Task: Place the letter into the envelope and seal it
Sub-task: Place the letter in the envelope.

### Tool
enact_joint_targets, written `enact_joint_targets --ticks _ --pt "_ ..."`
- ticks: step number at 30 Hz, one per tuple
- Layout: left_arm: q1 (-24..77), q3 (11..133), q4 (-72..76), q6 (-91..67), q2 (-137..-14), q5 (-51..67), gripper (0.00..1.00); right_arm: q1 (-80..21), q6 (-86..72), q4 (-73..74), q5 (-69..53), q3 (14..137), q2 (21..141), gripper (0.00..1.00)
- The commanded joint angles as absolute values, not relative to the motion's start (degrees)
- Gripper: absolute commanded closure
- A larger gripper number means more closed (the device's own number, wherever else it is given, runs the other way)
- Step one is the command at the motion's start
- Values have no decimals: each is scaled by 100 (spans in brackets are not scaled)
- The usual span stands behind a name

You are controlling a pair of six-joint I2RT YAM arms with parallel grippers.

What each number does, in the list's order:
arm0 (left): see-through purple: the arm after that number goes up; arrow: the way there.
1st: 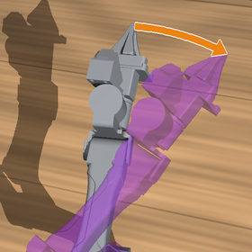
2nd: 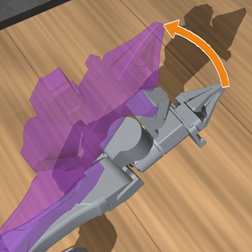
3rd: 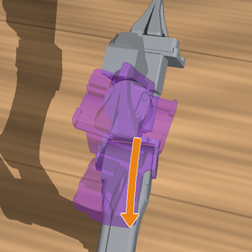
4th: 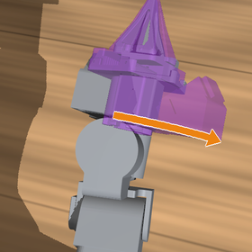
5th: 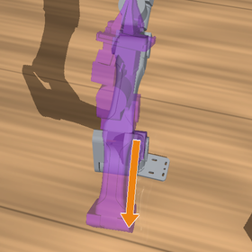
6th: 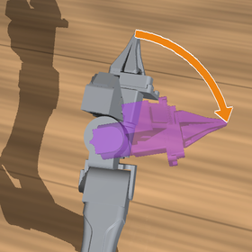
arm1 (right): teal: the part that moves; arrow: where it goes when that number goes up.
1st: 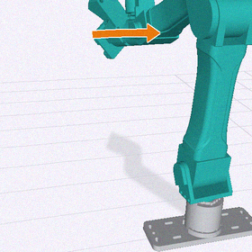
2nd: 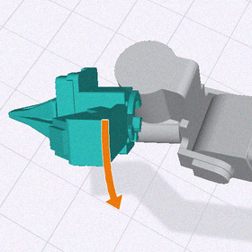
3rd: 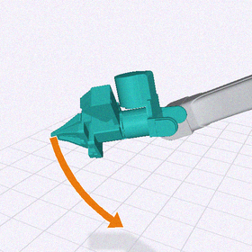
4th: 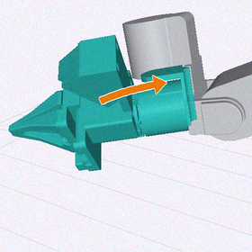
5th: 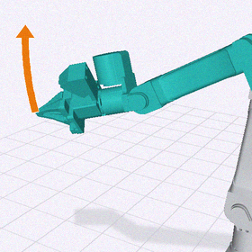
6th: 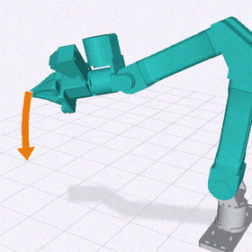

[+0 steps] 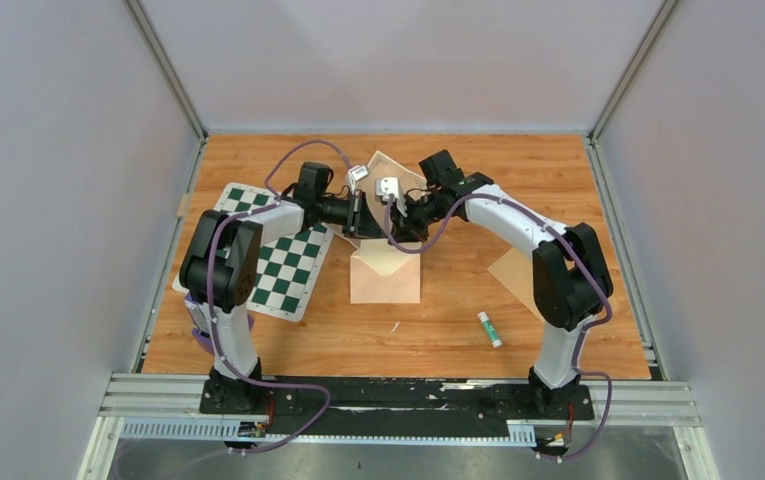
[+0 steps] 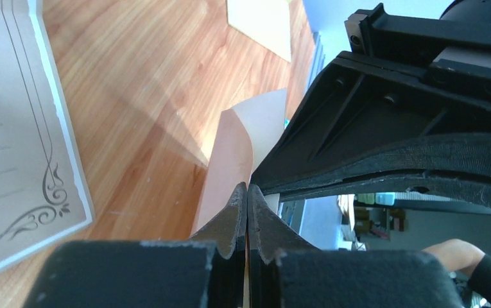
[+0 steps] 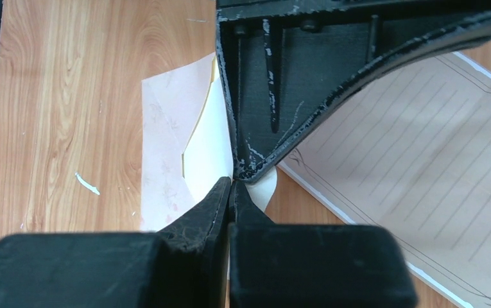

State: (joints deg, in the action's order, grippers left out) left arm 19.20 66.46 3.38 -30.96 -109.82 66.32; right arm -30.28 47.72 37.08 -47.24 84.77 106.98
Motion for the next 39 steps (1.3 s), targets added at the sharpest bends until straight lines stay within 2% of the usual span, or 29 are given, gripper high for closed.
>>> enact_joint_targets --ticks 1,12,20,25,39 --pt "2043 6928 -594 -2179 -10483 6583 100 -3195 5132 3256 -4685 8183 10296 100" --pt "2048 6663 -168 -2275 -10386 6504 100 -3571 4981 2985 -4446 7934 10332 100" --pt "2048 6570 -63 -2362 -10415 6681 100 -3545 4115 2321 -3876 7765 10273 100" --pt "2048 6514 -58 -2328 -10388 6789 100 -3234 3613 2219 -4242 7779 10196 100" --pt "2043 6680 -360 -2095 -10642 6806 100 -3061 3775 2412 -4820 7791 10686 100"
